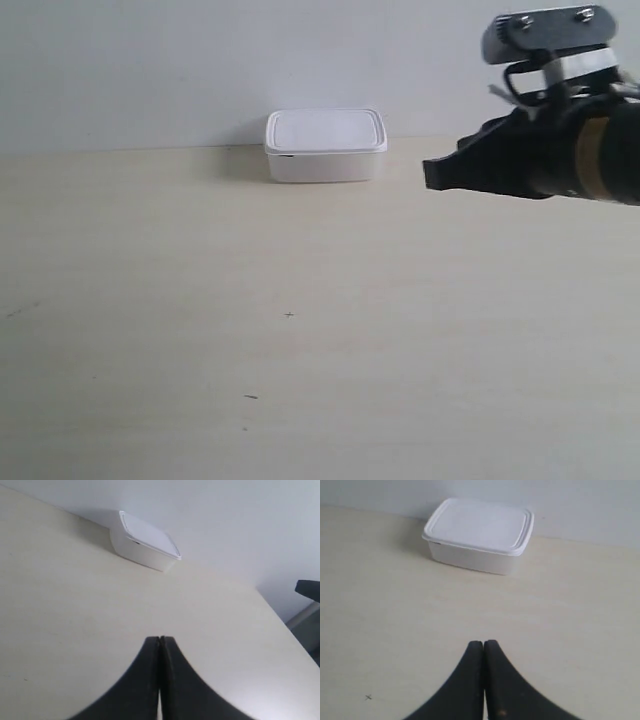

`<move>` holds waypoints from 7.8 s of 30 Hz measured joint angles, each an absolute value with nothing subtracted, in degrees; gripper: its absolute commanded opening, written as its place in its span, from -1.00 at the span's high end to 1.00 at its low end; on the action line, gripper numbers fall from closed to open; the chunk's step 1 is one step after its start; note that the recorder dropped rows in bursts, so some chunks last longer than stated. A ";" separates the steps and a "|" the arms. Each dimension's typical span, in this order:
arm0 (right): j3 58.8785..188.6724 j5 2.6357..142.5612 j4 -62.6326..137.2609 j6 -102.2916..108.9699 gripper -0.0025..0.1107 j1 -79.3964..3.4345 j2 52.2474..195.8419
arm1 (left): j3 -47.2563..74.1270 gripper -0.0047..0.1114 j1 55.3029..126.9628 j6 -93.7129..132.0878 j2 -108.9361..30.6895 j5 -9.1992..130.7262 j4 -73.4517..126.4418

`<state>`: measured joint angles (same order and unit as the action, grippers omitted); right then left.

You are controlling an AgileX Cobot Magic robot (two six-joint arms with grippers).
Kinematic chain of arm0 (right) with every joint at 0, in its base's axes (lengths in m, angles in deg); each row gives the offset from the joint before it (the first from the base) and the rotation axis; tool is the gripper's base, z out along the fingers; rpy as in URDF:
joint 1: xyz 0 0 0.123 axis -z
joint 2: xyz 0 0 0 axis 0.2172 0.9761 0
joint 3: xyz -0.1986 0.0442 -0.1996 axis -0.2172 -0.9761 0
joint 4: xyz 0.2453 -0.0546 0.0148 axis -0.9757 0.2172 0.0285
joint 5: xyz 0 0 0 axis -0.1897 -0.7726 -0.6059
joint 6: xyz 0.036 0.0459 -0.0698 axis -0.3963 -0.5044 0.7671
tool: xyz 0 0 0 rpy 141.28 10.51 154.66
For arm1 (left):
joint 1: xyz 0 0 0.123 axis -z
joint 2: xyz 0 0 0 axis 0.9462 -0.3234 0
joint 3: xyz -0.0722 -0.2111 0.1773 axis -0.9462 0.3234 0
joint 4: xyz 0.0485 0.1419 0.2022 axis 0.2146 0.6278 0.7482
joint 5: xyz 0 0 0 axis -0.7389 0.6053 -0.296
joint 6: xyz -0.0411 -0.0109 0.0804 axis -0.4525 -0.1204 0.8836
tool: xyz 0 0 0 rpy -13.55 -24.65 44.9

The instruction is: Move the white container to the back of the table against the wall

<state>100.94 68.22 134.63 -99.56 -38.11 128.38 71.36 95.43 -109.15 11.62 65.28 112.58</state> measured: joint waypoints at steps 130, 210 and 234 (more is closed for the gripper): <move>59.12 89.89 127.66 -102.35 0.96 -5.85 52.54 | 74.13 0.92 59.03 -104.81 30.35 54.07 126.43; 59.12 79.13 132.18 -102.35 0.96 -5.85 52.54 | 74.13 0.92 60.13 -62.18 30.35 53.57 91.02; 59.12 79.65 131.93 -95.69 0.96 -5.85 52.54 | 74.13 0.92 60.13 -39.64 30.35 56.20 91.65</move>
